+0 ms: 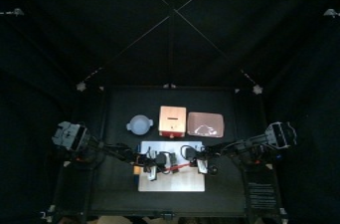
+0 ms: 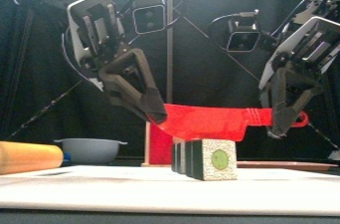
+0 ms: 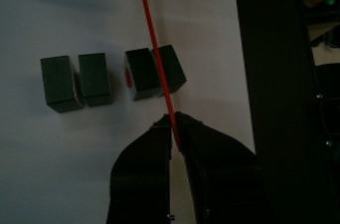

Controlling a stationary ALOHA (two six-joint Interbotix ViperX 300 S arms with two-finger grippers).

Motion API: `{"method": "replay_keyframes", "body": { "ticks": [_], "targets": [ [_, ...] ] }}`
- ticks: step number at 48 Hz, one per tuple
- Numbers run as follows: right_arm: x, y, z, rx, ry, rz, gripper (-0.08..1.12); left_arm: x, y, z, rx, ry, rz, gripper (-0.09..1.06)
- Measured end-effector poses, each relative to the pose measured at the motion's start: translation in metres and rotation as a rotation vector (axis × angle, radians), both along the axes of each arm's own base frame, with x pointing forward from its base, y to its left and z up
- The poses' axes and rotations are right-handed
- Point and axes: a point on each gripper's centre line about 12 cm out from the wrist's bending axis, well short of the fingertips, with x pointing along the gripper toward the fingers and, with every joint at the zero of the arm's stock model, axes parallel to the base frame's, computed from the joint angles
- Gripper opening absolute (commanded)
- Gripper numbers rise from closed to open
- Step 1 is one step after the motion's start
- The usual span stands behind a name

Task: Place sushi on board then cut the sushi with the knife then place the pieces on the plate
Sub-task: Cut the sushi into 4 pieces

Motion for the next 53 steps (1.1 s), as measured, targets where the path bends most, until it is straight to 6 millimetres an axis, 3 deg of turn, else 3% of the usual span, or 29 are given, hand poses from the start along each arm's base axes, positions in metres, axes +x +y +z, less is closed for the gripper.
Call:
{"method": "replay_keyframes", "body": {
  "ticks": [53],
  "targets": [
    [0.0071,-0.0086,0.0081,-0.036,-0.027,0.010,0.14,0.0010,-0.0038,0.0002,-0.001,0.005,-0.010,0.46]
  ]
}}
